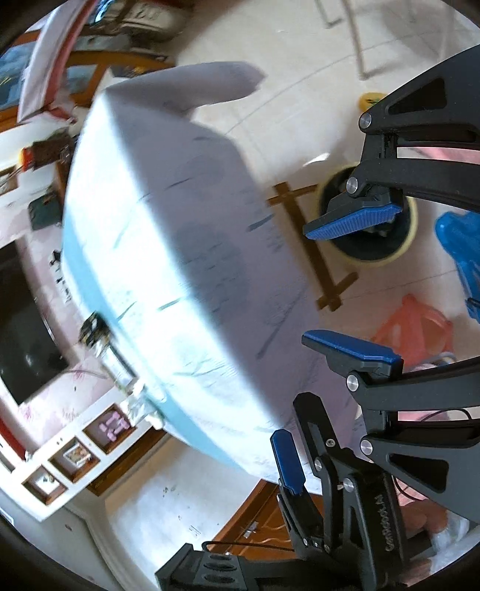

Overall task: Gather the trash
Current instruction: 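Hold both open tools above the bin, then lift back toward the table, then move both open tools over the remaining trash on the table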

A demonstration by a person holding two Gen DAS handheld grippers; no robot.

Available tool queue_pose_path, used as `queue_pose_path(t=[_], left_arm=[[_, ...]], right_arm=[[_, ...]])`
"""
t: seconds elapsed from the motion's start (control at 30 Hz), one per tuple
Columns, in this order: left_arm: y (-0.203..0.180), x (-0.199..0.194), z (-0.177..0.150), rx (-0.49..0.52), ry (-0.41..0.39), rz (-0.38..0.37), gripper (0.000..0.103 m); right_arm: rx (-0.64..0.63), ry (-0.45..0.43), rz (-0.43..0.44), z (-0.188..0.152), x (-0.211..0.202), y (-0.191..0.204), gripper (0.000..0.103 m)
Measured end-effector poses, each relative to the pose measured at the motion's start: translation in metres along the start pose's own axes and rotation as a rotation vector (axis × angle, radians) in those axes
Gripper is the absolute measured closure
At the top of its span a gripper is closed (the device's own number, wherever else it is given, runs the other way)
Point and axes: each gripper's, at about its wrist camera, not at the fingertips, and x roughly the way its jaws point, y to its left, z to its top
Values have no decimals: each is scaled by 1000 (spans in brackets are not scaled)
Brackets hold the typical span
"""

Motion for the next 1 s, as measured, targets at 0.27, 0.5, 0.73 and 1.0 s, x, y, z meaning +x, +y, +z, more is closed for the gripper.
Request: queue_pose_path(t=[0.27, 0.5, 0.73, 1.0], left_arm=[[52, -9, 66, -40, -86, 61, 43], [107, -10, 130, -59, -118, 101, 43], [171, 13, 204, -43, -69, 144, 41], [222, 68, 281, -7, -29, 168, 38]], right_arm=[[-101, -55, 11, 82, 4, 28, 51], [-166, -101, 17, 166, 19, 49, 40], [-184, -101, 24, 268, 61, 73, 38], [-205, -47, 10, 372, 142, 101, 30]])
